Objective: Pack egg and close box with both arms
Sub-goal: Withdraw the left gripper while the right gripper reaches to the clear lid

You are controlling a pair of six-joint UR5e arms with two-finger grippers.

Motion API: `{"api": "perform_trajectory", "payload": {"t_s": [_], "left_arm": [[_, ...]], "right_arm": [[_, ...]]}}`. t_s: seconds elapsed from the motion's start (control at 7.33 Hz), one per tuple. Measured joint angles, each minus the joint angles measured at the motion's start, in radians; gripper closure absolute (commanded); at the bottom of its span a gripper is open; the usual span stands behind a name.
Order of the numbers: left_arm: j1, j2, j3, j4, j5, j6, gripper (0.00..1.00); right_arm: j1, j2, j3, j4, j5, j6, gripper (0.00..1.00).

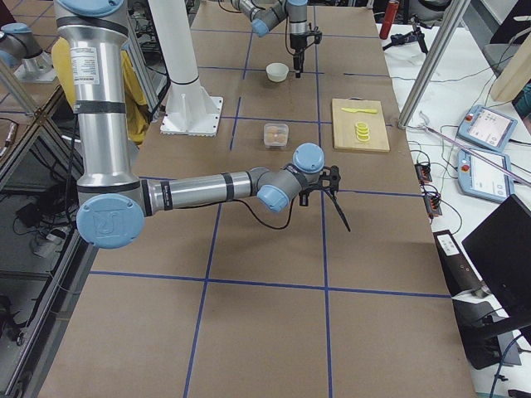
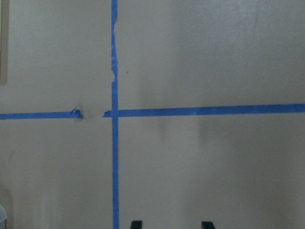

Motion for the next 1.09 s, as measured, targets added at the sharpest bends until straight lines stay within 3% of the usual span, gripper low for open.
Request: {"api": "perform_trajectory", "payload": {"t_s": [0.27, 0.55, 0.68, 1.09], "left_arm": [[-0.132, 0.087, -0.033, 0.004, -0.052, 0.161, 0.21], [-0.218, 0.163, -0.038, 0.005, -0.076, 0.316, 0.20], [-0.242, 0.188, -0.039, 0.005, -0.081, 0.363, 0.20], [-0.264, 0.215, -0.038, 0.004, -0.084, 0.403, 0.20]], "right_arm": [[-0.154, -0.002, 0.112, 0.029, -0.108, 0.192, 1.00], [-0.372, 0.019, 0.203, 0.028, -0.341, 0.387, 1.00], [-0.438, 0.048, 0.212, 0.024, -0.414, 0.435, 1.00], [-0.507, 0.147, 0.215, -0.058, -0.528, 0.507, 1.00]]}}
